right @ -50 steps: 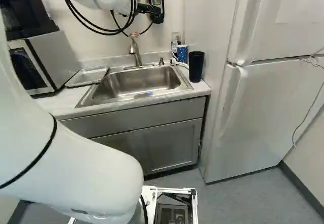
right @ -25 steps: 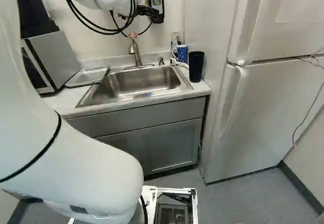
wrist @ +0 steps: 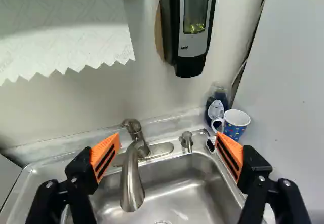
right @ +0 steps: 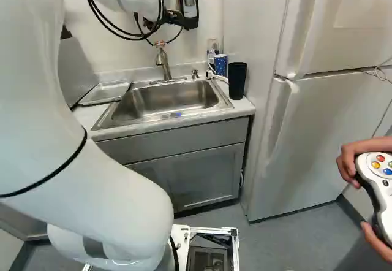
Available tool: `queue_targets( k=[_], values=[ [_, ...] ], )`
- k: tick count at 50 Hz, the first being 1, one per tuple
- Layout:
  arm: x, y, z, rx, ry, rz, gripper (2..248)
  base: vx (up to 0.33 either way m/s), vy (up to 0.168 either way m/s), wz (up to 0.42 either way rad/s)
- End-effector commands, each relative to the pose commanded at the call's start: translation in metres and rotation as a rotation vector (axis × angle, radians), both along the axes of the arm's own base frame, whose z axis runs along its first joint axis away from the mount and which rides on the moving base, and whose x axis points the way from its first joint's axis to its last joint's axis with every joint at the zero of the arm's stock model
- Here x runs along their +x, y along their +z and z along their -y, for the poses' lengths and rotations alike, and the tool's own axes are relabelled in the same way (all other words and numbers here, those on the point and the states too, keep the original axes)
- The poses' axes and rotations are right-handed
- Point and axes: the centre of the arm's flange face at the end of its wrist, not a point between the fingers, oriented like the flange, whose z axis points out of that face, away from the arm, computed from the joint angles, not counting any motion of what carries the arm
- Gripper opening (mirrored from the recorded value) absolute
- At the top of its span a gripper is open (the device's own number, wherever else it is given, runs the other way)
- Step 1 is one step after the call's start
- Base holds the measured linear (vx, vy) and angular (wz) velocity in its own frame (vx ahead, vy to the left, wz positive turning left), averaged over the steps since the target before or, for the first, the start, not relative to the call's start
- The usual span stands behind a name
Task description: Rinse the cup and place it in the tray
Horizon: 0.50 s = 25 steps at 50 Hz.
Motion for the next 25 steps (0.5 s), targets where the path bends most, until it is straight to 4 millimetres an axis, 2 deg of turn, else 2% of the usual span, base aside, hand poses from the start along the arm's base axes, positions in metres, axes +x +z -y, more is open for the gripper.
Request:
queue_targets(
  k=[14, 25],
  values=[
    [0.026, -0.008, -0.008, -0.001, 0.015, -0.041, 247, 0.000, 0.000, 0.000],
    [0.036, -0.020, -0.012, -0.003, 0.020, -0.063, 247, 0.000, 0.000, 0.000]
  ],
)
